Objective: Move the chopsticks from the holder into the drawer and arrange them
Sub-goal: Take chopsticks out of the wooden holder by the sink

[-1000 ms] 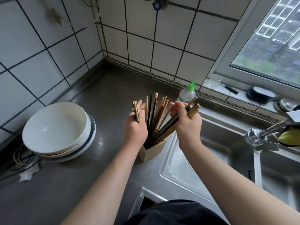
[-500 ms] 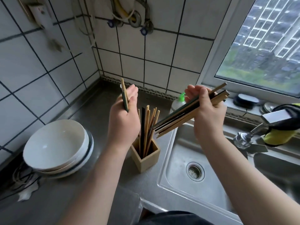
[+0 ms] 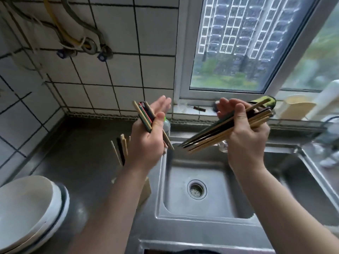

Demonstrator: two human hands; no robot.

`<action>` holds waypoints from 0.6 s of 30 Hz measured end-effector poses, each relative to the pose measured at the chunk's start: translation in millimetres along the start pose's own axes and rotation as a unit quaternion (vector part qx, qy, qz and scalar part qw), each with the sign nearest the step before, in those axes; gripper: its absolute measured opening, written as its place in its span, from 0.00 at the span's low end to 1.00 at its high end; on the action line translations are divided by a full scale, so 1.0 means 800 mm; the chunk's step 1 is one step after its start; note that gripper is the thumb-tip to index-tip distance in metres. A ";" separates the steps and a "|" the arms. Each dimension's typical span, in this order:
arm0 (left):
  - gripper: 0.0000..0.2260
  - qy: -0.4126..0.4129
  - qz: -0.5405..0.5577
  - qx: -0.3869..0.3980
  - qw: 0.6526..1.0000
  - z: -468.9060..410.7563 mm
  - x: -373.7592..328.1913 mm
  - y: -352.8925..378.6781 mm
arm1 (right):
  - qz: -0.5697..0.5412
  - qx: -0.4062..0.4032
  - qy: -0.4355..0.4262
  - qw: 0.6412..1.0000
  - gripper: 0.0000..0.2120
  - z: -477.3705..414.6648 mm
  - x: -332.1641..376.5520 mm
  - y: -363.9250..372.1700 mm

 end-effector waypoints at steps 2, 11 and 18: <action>0.14 -0.009 0.023 0.038 0.999 0.002 0.007 0.036 | 0.022 -0.026 -0.011 0.999 0.09 0.010 0.012 -0.038; 0.15 -0.079 0.127 0.193 0.970 0.073 0.029 0.251 | 0.137 -0.155 -0.009 0.978 0.10 0.107 0.105 -0.237; 0.15 -0.110 0.093 0.300 0.943 0.194 0.023 0.448 | 0.173 -0.256 -0.024 0.951 0.12 0.226 0.194 -0.424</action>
Point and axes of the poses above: each hand's wrist, its own z-axis away from the middle knuckle, its own y-axis out of the palm, x = y × z, the point moved 3 cm from there along -z, towards the middle knuckle, and after that the axes turned 10 degrees about x, right-handed, at the moved point
